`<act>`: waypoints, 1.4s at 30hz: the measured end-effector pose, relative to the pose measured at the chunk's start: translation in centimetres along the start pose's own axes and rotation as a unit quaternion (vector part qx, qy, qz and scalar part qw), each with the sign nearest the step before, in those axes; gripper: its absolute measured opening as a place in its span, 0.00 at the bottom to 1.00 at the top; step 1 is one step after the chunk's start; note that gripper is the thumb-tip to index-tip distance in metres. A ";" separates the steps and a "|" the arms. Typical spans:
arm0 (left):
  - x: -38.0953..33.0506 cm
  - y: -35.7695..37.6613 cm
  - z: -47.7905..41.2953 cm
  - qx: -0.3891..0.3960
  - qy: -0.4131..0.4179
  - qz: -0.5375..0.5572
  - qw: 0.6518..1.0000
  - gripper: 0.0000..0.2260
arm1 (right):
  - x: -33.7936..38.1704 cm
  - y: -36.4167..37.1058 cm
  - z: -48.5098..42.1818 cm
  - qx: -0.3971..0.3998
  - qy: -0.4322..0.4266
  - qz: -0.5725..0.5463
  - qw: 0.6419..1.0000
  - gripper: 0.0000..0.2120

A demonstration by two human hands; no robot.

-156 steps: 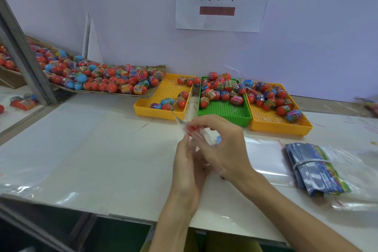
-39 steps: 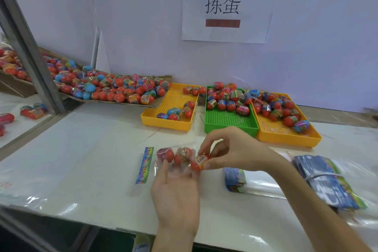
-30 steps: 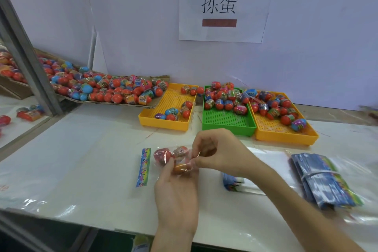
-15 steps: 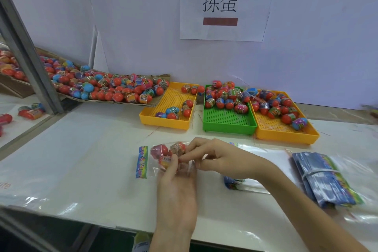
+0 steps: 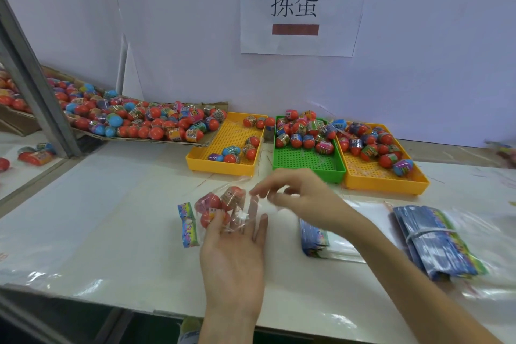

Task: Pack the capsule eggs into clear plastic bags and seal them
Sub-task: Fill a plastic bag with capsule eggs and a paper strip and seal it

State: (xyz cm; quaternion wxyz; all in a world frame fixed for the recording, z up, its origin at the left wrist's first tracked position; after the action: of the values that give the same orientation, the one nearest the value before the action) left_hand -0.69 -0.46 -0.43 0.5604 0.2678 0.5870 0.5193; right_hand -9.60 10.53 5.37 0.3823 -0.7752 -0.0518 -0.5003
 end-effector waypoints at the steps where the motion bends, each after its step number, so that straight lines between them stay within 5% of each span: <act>1: 0.0 0.0 0.1 -0.002 0.001 -0.003 1.000 0.19 | -0.1 -0.9 -0.2 -0.041 0.003 -0.014 0.999 0.17; 6: 0.1 0.0 0.1 -0.015 -0.003 -0.001 1.000 0.19 | -4.6 -6.3 -2.0 -0.277 0.119 0.178 0.937 0.10; 9: 0.1 0.0 0.1 -0.016 -0.009 0.004 1.000 0.16 | -8.1 -8.9 -3.4 -0.242 0.240 0.364 0.867 0.17; 12: 0.1 0.3 0.3 -0.015 -0.005 0.005 1.000 0.12 | -10.0 -9.9 -4.7 -0.186 0.286 0.391 0.855 0.19; 16: 0.0 0.2 0.3 -0.020 -0.008 0.011 1.000 0.11 | -9.7 -10.0 -5.3 -0.206 0.282 0.421 0.837 0.13; 18: 0.0 0.2 0.3 -0.025 -0.009 0.009 1.000 0.10 | -8.5 -9.7 -4.6 -0.240 0.227 0.384 0.862 0.12; 20: 0.0 0.2 0.3 -0.024 -0.006 0.009 1.000 0.10 | -6.6 -8.7 -3.6 -0.238 0.131 0.228 0.935 0.12; 23: 0.1 0.1 0.3 -0.032 -0.001 0.000 0.999 0.14 | -3.0 -6.4 -1.8 -0.081 0.036 0.037 0.995 0.15; 26: 0.1 0.0 0.5 -0.035 -0.009 0.008 0.999 0.15 | -0.9 -4.7 -0.5 -0.011 -0.001 -0.038 0.999 0.15; 33: 0.2 -0.2 0.1 -0.003 -0.003 0.039 0.999 0.26 | 0.0 -1.5 -0.4 0.033 -0.013 0.123 0.992 0.11; 37: 0.0 -0.1 0.1 0.010 0.016 0.007 1.000 0.14 | -0.1 -0.6 -0.4 0.037 -0.005 0.088 0.995 0.10; 42: 0.3 -0.1 0.0 0.013 0.003 -0.014 1.000 0.16 | 0.0 -0.1 -0.3 0.041 -0.002 0.041 0.998 0.11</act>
State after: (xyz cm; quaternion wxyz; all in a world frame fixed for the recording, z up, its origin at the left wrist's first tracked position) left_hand -0.74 -0.22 -0.65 0.5622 0.2649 0.5993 0.5046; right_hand -9.82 10.42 5.49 0.4337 -0.7616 -0.0413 -0.4798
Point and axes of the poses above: each hand's wrist, its own z-axis away from the middle knuckle, its own y-axis out of the palm, x = y × z, the point moved 3 cm from there along -z, towards the middle knuckle, and after that the axes turned 1 degree about x, right-handed, at the moved point
